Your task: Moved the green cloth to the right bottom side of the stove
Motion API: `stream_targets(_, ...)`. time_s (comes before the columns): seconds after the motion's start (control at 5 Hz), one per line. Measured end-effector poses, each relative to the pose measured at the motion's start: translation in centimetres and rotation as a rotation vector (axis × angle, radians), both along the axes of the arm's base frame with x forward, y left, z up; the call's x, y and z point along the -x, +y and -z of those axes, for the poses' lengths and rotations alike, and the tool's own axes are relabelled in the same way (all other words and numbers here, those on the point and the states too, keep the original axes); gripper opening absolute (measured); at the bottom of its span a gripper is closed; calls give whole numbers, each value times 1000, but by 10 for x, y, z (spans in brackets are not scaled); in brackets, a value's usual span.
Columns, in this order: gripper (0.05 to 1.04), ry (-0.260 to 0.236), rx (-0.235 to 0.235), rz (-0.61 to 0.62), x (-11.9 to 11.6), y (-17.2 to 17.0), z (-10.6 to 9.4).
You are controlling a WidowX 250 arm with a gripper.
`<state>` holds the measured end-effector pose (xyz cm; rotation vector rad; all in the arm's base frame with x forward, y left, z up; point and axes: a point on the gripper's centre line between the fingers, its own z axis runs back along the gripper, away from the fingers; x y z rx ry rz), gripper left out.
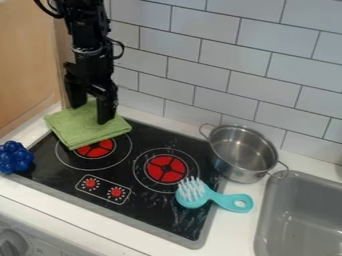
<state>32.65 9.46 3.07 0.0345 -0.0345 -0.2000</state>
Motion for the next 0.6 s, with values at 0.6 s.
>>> stream_targets(0.6, 999, 5, 47, -201, -5, 1, 16)
